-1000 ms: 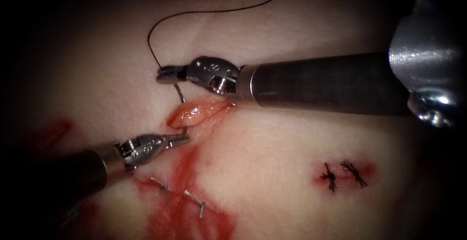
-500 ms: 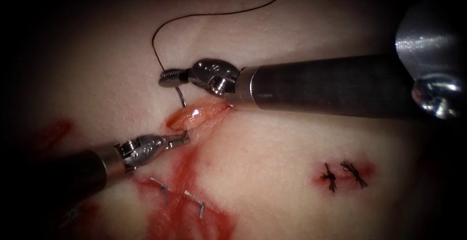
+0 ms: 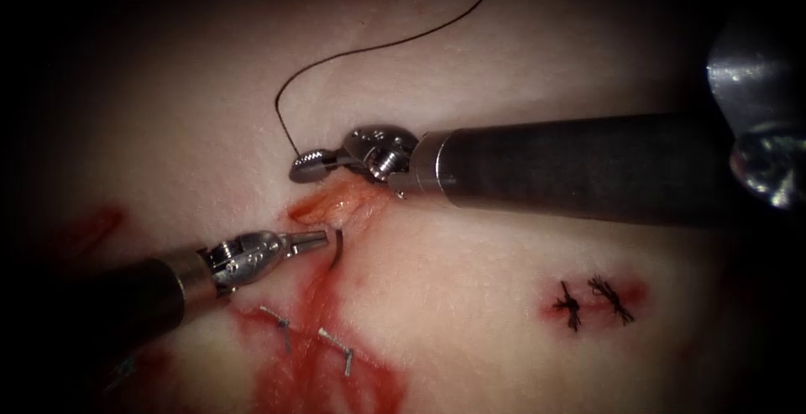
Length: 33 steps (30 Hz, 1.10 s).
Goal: Wound Closure
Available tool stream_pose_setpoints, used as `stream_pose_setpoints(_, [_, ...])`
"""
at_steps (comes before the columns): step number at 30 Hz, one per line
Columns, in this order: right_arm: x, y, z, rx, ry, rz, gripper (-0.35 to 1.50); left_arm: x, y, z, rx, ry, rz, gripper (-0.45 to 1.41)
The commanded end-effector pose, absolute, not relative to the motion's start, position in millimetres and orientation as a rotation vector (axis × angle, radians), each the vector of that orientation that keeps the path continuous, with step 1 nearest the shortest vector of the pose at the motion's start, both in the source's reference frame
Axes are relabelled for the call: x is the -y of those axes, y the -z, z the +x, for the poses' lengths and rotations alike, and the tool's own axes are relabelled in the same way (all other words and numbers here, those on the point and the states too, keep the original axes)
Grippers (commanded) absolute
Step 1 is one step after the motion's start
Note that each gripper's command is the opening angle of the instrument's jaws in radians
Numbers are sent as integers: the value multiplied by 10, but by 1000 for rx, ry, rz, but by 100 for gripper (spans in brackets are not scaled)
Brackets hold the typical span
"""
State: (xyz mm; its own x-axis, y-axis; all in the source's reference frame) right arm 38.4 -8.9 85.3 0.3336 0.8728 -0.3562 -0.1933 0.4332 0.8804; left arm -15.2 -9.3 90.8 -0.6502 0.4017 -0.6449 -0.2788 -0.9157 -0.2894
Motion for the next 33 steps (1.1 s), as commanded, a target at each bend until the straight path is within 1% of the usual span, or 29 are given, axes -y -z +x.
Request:
stream_pose_setpoints(1, [88, -857, 392, -987, -817, 842, -35, 94, -915, -157, 233, -2545, -1052, -45])
stream_pose_setpoints(2, [85, -857, 392, -995, -814, 832, -23, 94, -915, -157, 233, -2545, -1052, -45])
stream_pose_setpoints(3, [80, -857, 392, -1010, -807, 799, 37, 93, -915, -157, 233, -2545, -1052, -45])
stream_pose_setpoints(4, [76, -858, 392, -1027, -803, 762, 83, 93, -915, -157, 234, -2544, -1053, -45])
stream_pose_setpoints(5, [72, -858, 392, -1043, -802, 734, 106, 93, -915, -157, 234, -2544, -1052, -45])
stream_pose_setpoints(7, [59, -858, 390, -1091, -798, 700, 130, 94, -914, -157, 235, -2544, -1052, -45])
stream_pose_setpoints(14, [25, -850, 366, -1175, -789, 593, 131, 95, -910, -156, 219, -2625, -1127, -45])
stream_pose_setpoints(20, [9, -837, 338, -1197, -804, 541, 130, 102, -903, -158, 91, -2717, -1283, -43])
stream_pose_setpoints(22, [9, -835, 332, -1196, -805, 527, 128, 107, -900, -159, 26, -2728, -1356, -35])
stream_pose_setpoints(23, [10, -835, 330, -1194, -810, 521, 128, 109, -898, -159, -9, -2737, -1387, -27])
stream_pose_setpoints(25, [11, -835, 328, -1193, -808, 516, 126, 112, -895, -161, -81, -2741, -1453, -16])
stream_pose_setpoints(27, [11, -837, 327, -1192, -809, 515, 126, 113, -893, -165, -163, -2749, -1513, 0])
stream_pose_setpoints(29, [10, -838, 327, -1192, -808, 515, 126, 114, -891, -168, -233, -2761, -1561, 7])
stream_pose_setpoints(33, [11, -842, 328, -1192, -805, 510, 126, 114, -887, -168, -339, -2756, -1598, 36])
